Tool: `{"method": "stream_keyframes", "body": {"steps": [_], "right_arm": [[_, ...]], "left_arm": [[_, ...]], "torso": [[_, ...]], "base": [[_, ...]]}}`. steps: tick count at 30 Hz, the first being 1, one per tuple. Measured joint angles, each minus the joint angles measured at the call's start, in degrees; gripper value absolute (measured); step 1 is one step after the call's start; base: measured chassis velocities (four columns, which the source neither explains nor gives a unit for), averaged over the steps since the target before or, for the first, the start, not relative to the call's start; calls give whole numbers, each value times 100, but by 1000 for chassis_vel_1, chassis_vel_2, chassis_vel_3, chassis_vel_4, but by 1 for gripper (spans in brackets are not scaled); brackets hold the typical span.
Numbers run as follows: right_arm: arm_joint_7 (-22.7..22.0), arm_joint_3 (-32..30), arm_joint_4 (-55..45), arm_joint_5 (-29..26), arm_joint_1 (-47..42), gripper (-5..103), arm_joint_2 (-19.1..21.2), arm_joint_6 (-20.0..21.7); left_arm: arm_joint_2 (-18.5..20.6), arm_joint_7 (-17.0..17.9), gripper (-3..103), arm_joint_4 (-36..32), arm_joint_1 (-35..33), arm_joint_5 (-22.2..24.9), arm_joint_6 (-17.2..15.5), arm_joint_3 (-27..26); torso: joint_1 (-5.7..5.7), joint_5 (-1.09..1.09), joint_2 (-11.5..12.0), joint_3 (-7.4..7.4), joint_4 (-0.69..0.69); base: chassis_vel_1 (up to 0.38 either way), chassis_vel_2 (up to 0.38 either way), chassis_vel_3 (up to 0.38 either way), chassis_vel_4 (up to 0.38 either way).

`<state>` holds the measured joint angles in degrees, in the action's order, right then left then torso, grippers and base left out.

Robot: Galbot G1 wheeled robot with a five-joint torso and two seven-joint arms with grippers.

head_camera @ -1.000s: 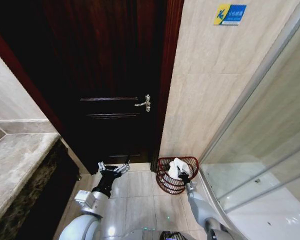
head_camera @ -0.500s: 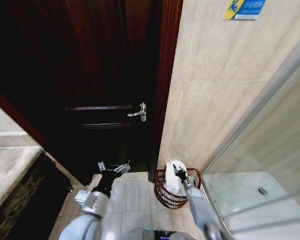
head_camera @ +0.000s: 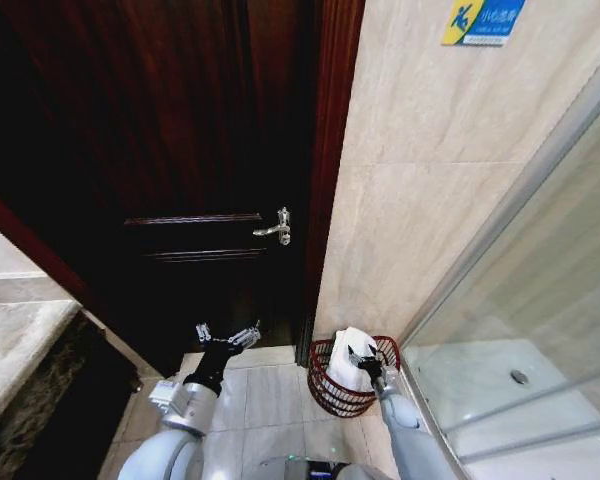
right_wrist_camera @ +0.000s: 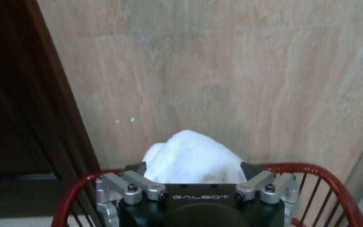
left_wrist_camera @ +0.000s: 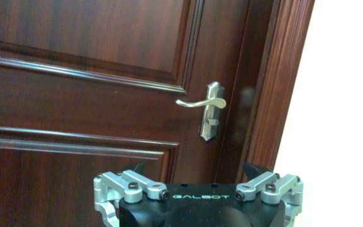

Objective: Discard the used towel into the hamper.

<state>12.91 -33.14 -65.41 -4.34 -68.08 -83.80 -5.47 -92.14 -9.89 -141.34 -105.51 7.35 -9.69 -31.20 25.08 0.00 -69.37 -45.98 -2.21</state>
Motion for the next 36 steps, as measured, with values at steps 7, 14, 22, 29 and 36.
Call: {"method": "stream_keyframes", "body": {"steps": [7, 14, 22, 29, 36], "right_arm": [[-10, 4, -13, 33, -124, 100, -72, -167], [-6, -11, -290, 23, -477, 100, -104, -353], [-105, -71, -831, 22, -938, 100, -136, -602], [-215, -122, -1374, -356, -1288, 100, -195, -810], [-287, -217, -2306, -394, -1806, 100, -176, -1056]], "left_arm": [[0, 0, 100, 0, 0, 0, 0, 0], [0, 0, 100, 0, 0, 0, 0, 0], [0, 0, 100, 0, 0, 0, 0, 0], [0, 0, 100, 0, 0, 0, 0, 0], [0, 0, 100, 0, 0, 0, 0, 0]], "torso": [[-1, 1, 0, 0, 0], [-1, 0, 1, 0, 0], [-1, 0, 1, 0, 0], [-1, 0, 1, 0, 0], [-1, 0, 1, 0, 0]], "base": [[0, 0, 0, 0], [0, 0, 0, 0], [0, 0, 0, 0], [0, 0, 0, 0], [0, 0, 0, 0]]}}
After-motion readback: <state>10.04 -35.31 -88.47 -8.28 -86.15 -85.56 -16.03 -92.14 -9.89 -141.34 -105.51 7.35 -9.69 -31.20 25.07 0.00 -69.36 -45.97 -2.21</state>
